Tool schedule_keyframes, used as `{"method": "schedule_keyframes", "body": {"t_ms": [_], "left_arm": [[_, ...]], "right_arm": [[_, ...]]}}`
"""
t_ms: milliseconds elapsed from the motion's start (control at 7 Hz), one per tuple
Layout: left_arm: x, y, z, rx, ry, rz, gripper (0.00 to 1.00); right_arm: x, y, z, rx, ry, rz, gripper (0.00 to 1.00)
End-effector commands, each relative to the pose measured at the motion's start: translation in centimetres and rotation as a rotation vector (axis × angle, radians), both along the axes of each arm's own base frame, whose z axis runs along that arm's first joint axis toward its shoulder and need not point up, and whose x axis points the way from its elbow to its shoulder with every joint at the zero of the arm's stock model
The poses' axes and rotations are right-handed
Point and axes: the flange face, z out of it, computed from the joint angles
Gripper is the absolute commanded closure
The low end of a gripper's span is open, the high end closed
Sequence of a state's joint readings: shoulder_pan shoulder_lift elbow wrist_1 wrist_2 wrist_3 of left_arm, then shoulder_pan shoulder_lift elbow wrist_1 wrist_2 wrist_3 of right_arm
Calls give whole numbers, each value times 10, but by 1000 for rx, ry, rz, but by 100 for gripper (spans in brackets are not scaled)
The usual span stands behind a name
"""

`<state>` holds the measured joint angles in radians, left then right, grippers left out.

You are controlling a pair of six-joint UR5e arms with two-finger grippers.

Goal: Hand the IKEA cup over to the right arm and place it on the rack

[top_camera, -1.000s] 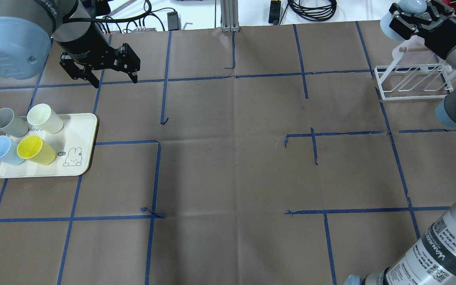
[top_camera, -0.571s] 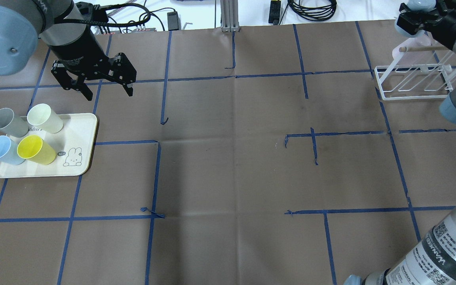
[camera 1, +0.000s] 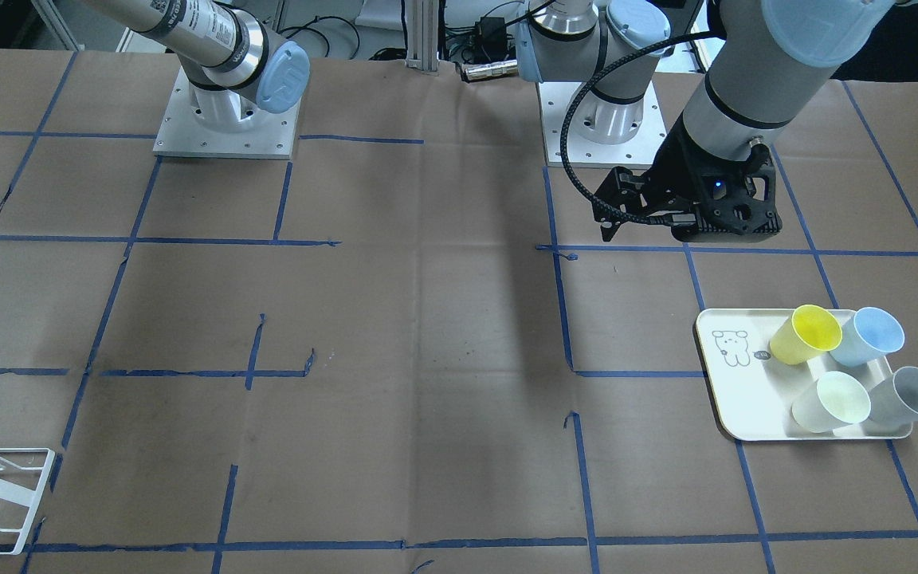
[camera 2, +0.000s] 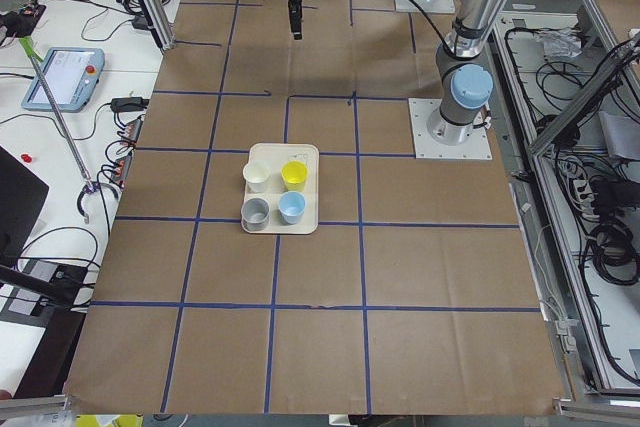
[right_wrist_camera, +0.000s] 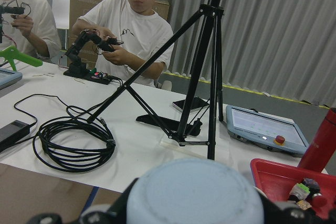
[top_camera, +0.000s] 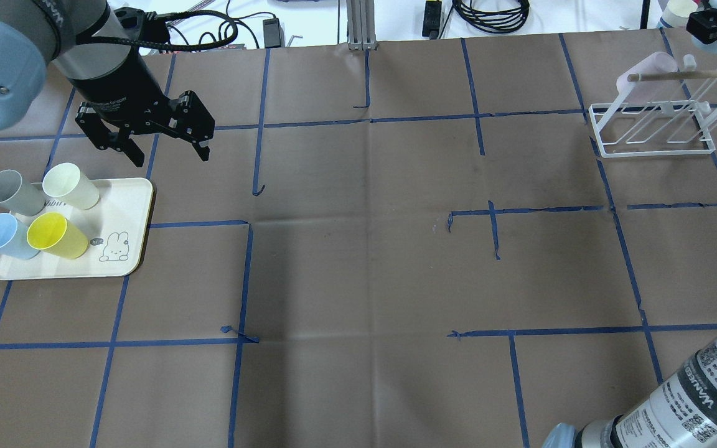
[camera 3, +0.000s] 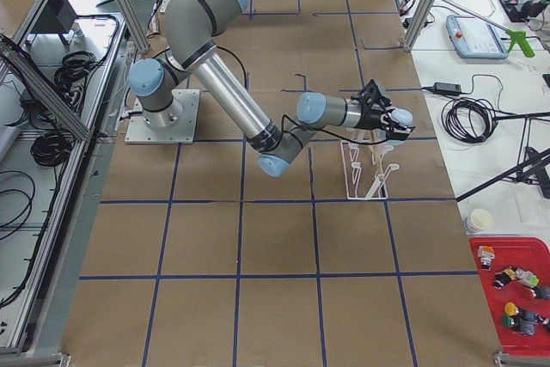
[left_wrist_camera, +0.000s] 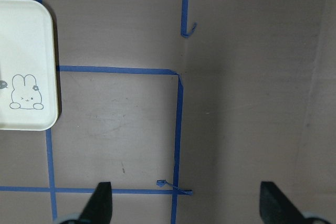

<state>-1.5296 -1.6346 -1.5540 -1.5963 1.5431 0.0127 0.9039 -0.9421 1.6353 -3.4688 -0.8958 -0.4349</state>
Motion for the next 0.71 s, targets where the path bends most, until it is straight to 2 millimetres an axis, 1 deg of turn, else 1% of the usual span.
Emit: {"method": "schedule_keyframes", "body": {"t_ms": [0, 143, 429, 571], "left_arm": [[-3, 3, -1, 1, -1, -7, 0], [-3, 4, 1, -2, -6, -6, 0], [-2, 9, 8, -20, -16, -6, 0], [-2, 9, 8, -23, -15, -2, 0]], "right_arm": [[-55, 4, -4, 16, -36, -56, 94], [-62, 0, -8, 13, -35, -57, 94], [-67, -8, -26, 24, -46, -54, 94], [-73, -14, -29, 19, -42, -54, 94]]}}
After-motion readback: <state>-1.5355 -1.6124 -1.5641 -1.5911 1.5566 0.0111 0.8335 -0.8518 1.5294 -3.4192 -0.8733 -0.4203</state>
